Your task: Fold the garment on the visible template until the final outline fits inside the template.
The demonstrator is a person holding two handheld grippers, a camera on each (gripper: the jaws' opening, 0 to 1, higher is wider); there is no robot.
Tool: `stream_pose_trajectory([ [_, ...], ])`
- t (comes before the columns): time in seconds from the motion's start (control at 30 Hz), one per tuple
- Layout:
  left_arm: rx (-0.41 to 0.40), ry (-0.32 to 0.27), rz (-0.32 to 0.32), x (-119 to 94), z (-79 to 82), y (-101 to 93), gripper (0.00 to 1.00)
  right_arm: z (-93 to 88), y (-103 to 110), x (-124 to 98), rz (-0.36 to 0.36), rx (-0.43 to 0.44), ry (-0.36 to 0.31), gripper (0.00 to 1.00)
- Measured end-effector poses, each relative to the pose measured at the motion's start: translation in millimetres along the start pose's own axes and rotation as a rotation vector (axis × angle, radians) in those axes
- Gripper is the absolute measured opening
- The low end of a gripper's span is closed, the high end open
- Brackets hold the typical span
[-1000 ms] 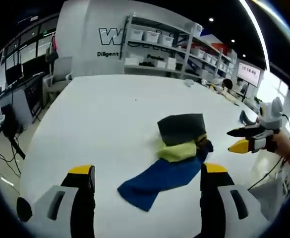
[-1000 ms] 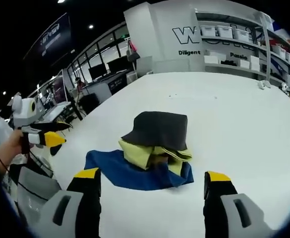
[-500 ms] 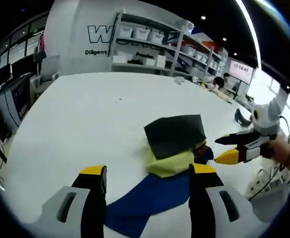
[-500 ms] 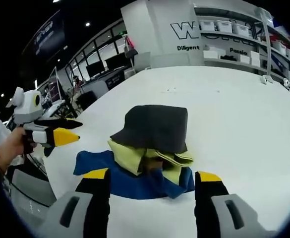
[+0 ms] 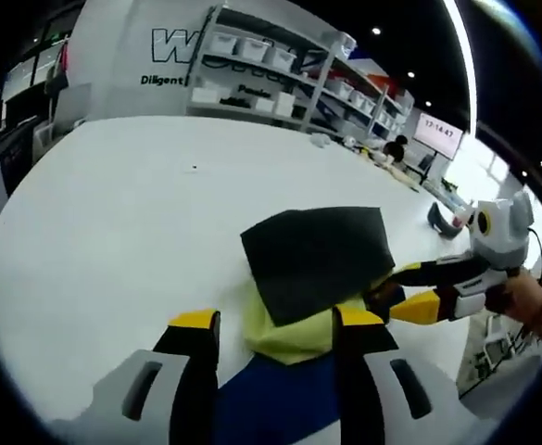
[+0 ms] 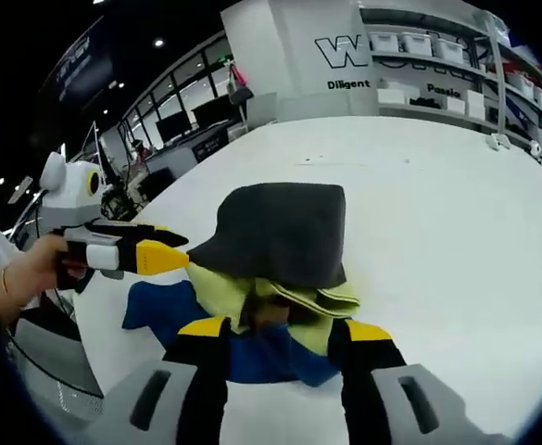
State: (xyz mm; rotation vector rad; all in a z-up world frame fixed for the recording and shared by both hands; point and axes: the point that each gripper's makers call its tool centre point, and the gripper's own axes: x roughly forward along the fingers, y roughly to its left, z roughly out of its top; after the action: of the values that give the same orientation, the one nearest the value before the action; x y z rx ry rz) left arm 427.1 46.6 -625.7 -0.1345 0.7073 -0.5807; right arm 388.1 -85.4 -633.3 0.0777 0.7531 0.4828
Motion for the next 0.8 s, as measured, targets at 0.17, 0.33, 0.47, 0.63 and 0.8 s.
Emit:
stream_pose_trajectory([
  [0.17, -0.032, 0.009, -0.031, 13, -2.8, -3.5, 0.34, -2.5, -3, 4, -0.011, -0.002, 0.009, 0.33],
  [0.33, -0.045, 0.015, -0.061, 20, -2.7, -6.7, 0.10, -5.4, -4, 8, -0.020, -0.031, 0.026, 0.23],
  [0.47, -0.039, 0.028, -0.059, 21, -3.0, -4.1, 0.03, -5.7, -1, 10, -0.014, -0.043, 0.033, 0.19],
  [0.63, -0.008, 0.020, -0.073, 16, 0.5, -5.4, 0.00, -5.0, 1, 10, -0.015, -0.099, 0.043, 0.14],
  [0.8, 0.059, -0.015, -0.051, 4, 8.7, -5.8, 0.00, -3.0, 7, 8, 0.010, -0.119, 0.035, 0.00],
])
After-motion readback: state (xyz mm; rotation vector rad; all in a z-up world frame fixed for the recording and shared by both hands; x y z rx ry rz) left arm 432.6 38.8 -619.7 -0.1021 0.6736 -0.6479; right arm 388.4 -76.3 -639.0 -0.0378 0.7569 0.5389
